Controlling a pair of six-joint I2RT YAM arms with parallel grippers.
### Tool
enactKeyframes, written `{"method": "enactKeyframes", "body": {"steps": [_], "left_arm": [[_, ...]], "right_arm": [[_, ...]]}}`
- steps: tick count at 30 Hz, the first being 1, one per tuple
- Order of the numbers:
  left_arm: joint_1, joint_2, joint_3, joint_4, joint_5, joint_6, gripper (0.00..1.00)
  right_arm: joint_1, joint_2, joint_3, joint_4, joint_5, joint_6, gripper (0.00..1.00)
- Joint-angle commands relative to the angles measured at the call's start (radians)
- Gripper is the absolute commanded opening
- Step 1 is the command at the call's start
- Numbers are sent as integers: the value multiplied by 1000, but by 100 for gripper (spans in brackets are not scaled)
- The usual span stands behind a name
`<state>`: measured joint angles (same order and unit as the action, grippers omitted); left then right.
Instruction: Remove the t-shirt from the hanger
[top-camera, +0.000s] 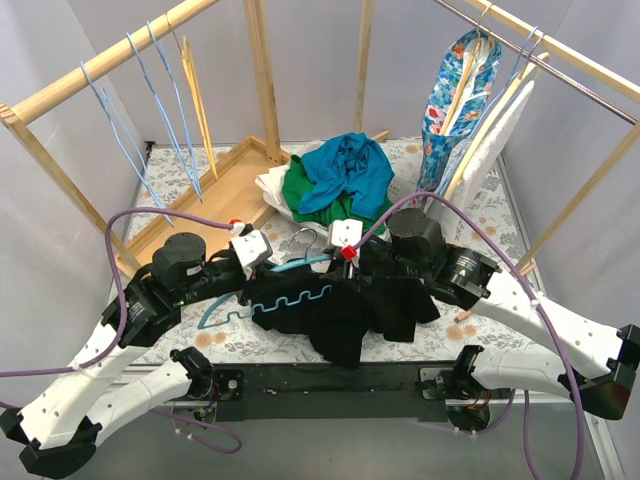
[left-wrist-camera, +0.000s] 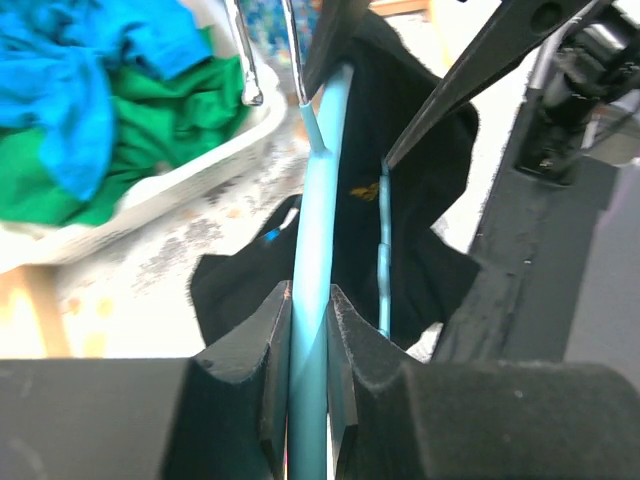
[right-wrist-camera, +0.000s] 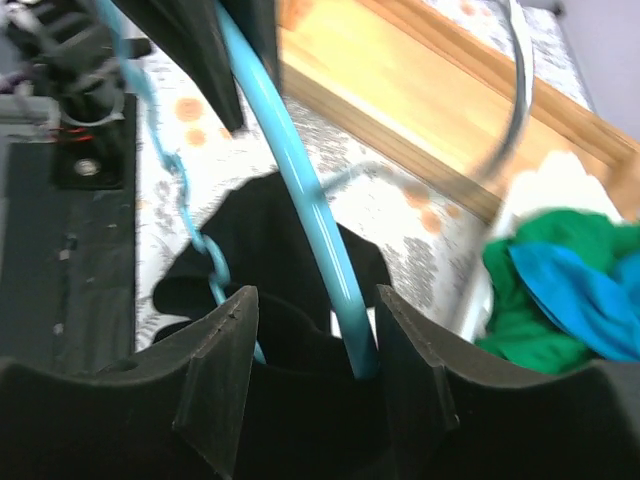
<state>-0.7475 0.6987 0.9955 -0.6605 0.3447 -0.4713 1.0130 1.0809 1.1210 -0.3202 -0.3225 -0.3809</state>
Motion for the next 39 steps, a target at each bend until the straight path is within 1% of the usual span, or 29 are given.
{"method": "enactKeyframes", "body": {"steps": [1, 3, 9, 12, 16, 22, 24, 25, 26, 28, 30, 34, 35, 39], "left_arm": [[10, -18, 100, -39, -134, 40, 0], [11, -33, 115, -53, -153, 43, 0], [10, -67, 215, -175, -243, 57, 0], [10, -93, 288, -234, -309, 59, 0], [10, -133, 365, -301, -372, 62, 0], [10, -146, 474, -370, -389, 49, 0], [10, -143, 462, -369, -345, 30, 0], [10, -134, 433, -392, -298, 22, 0], [10, -107, 416, -412, -286, 10, 0], [10, -87, 367, -453, -302, -15, 0], [10, -80, 361, -464, -322, -23, 0], [11, -99, 405, -467, -332, -29, 0], [10, -102, 428, -467, -366, -29, 0], [10, -100, 485, -491, -406, -24, 0]], "right_arm": [[-1, -105, -87, 119, 175, 69, 58], [-4, -136, -113, 136, 235, 83, 59], [-24, -251, -202, 148, 433, 112, 60], [-33, -279, -225, 142, 485, 128, 61], [-37, -286, -234, 148, 507, 140, 63], [-39, -245, -195, 158, 464, 140, 63], [-40, -228, -181, 161, 445, 140, 63], [-39, -222, -175, 167, 438, 140, 63], [-39, -220, -173, 174, 430, 143, 63], [-39, -220, -174, 185, 401, 151, 63], [-40, -229, -178, 199, 361, 157, 63], [-39, -243, -184, 205, 329, 155, 63], [-39, -245, -184, 207, 329, 154, 63], [-39, -233, -193, 225, 274, 158, 63]]}}
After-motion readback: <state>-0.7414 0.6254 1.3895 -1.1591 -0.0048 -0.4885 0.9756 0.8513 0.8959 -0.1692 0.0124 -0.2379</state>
